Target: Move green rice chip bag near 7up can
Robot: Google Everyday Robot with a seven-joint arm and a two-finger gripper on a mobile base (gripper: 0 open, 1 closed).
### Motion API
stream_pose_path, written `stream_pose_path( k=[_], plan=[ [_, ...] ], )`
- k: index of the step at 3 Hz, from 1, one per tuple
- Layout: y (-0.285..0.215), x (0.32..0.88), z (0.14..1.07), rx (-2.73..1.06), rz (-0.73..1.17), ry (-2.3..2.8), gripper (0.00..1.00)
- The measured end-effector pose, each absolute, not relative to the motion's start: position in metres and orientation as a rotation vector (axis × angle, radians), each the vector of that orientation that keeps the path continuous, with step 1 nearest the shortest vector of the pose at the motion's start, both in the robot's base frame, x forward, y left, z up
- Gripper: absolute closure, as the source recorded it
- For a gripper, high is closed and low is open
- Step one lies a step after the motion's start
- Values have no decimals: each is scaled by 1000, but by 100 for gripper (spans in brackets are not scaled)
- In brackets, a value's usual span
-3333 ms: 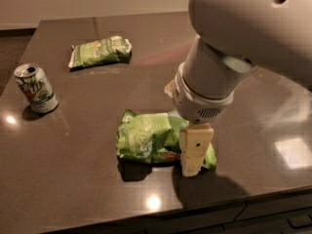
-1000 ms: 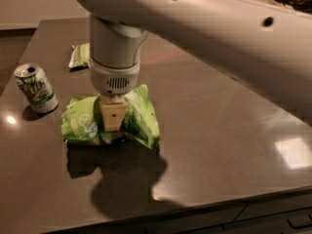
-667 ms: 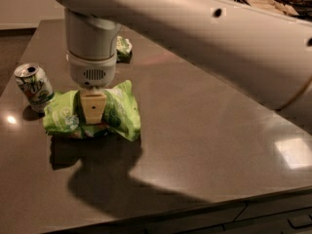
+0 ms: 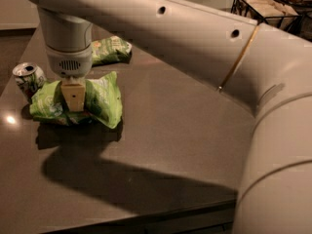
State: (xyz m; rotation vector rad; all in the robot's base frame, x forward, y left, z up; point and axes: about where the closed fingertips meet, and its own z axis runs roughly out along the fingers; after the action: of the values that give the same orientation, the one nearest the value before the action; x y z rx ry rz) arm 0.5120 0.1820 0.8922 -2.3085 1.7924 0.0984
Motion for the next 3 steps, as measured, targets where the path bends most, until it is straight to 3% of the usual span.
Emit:
stream_pose_path(
  k=[3],
  plan=[
    [189,522,894,-2288,63,1796,8]
  ],
)
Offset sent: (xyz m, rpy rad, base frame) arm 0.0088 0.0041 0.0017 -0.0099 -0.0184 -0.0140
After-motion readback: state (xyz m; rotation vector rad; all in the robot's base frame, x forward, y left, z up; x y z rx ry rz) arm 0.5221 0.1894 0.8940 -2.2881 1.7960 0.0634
